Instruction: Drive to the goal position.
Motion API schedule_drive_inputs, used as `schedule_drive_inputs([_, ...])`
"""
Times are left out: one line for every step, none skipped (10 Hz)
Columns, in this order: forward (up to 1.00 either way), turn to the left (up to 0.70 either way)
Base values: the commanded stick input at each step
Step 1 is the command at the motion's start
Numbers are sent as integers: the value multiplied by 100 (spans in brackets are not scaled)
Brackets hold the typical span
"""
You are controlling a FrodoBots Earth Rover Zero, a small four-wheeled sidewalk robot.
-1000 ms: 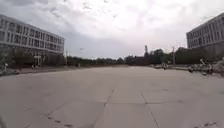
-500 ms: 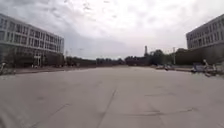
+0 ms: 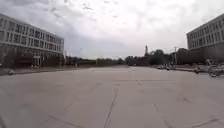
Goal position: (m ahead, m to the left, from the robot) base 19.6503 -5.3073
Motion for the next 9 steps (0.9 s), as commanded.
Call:
schedule_drive_inputs([70, 0])
schedule_drive_inputs([70, 0])
schedule_drive_inputs([70, 0])
schedule_drive_inputs([70, 0])
schedule_drive_inputs([70, 0])
schedule_drive_inputs([70, 0])
schedule_drive_inputs([70, 0])
schedule_drive_inputs([70, 0])
schedule_drive_inputs([70, 0])
